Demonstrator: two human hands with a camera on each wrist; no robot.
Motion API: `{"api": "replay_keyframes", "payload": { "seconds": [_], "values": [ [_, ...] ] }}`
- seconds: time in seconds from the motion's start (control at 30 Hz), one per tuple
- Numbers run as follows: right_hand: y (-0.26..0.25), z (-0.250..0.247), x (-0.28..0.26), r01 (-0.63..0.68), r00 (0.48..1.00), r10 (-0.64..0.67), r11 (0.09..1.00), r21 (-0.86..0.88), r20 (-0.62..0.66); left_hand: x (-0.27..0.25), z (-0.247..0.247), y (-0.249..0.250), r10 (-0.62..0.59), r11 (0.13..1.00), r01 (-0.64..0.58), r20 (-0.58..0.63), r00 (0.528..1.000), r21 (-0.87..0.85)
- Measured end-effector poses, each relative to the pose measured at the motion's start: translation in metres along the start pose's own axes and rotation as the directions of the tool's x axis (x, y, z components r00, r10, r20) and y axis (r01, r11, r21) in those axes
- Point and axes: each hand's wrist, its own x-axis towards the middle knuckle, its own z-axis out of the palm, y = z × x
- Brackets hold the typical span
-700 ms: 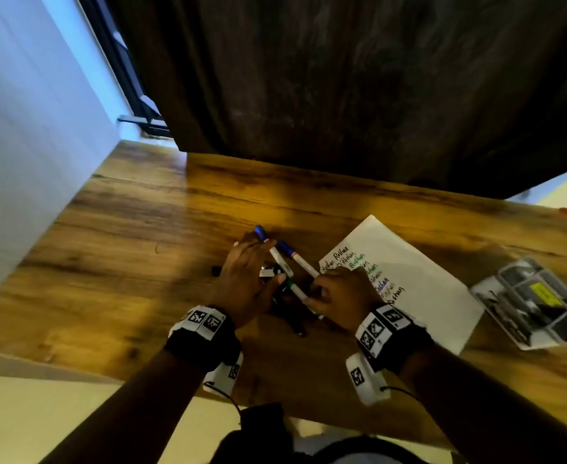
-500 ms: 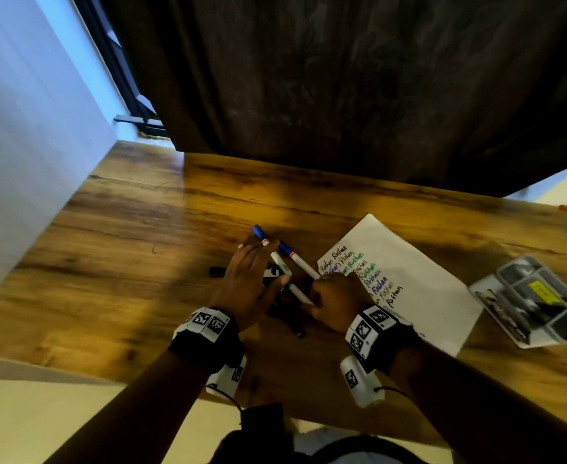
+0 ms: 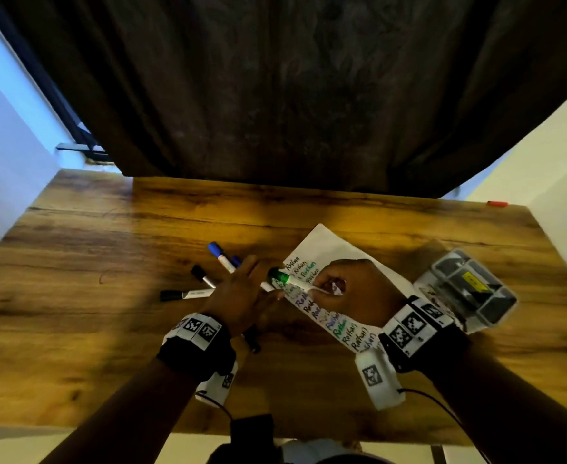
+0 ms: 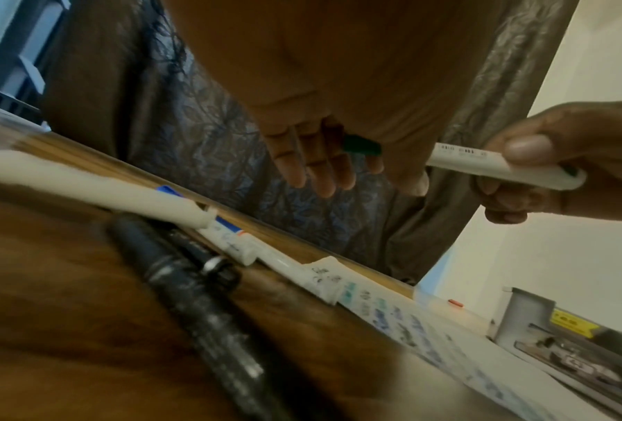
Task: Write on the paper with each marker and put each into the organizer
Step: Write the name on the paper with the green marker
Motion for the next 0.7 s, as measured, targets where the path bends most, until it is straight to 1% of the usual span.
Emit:
{"api": "replay_keyframes", "payload": {
  "seconds": [0.03,0.1,0.17,0.2,0.27,0.3,0.33,0.37,0.43,0.5,0.53,0.6,0.7],
  "values": [
    [0.002,-0.007,-0.005,0.011,1.000,-0.011,1.000,0.005,-0.021,0.003,0.001,0.008,0.006,1.000,-0.006,-0.010,1.000,-0.017],
    [0.006,-0.019,-0.015,0.014,0.996,-0.009,0.998,0.059,-0.093,0.012,0.004,0.022,0.010,1.000,-0.010,-0.011,1.000,0.001],
    [0.008,-0.028,-0.026,-0.013,0.984,0.046,0.981,0.193,-0.172,0.021,0.009,0.036,0.024,1.000,-0.024,0.013,1.000,0.017],
    [0.007,-0.030,-0.029,-0.034,0.980,0.091,0.952,0.303,-0.176,0.024,0.010,0.041,0.035,0.999,-0.035,0.021,0.999,0.003],
    [0.005,-0.035,-0.037,-0.071,0.983,0.147,0.858,0.509,-0.111,0.030,0.014,0.055,0.086,0.996,-0.086,0.018,0.996,-0.038],
    [0.004,-0.038,-0.041,-0.073,0.988,0.138,0.827,0.558,-0.075,0.033,0.015,0.065,0.122,0.991,-0.121,0.014,0.992,-0.050],
    [0.004,-0.039,-0.045,-0.054,0.993,0.107,0.815,0.577,-0.058,0.035,0.016,0.075,0.150,0.987,-0.148,0.025,0.988,-0.056],
    [0.001,-0.038,-0.048,-0.023,0.996,0.067,0.813,0.582,-0.054,0.037,0.016,0.084,0.168,0.985,-0.165,0.052,0.984,-0.056],
    [0.004,-0.039,-0.056,0.023,0.998,0.015,0.827,0.562,-0.062,0.042,0.018,0.101,0.156,0.988,-0.155,0.126,0.980,-0.018],
    [0.010,-0.043,-0.061,0.039,0.999,-0.015,0.860,0.509,-0.052,0.045,0.019,0.109,0.133,0.989,-0.143,0.164,0.977,0.048],
    [0.014,-0.045,-0.062,0.068,0.998,-0.055,0.886,0.458,-0.042,0.046,0.021,0.110,0.131,0.987,-0.145,0.177,0.975,0.068],
    [0.021,-0.049,-0.064,0.132,0.991,-0.130,0.924,0.358,-0.028,0.046,0.023,0.112,0.137,0.988,-0.149,0.213,0.967,0.043],
    [0.034,-0.056,-0.066,0.222,0.974,-0.224,0.931,0.290,-0.028,0.050,0.025,0.118,0.159,0.987,-0.148,0.249,0.955,-0.065]
  ]
}}
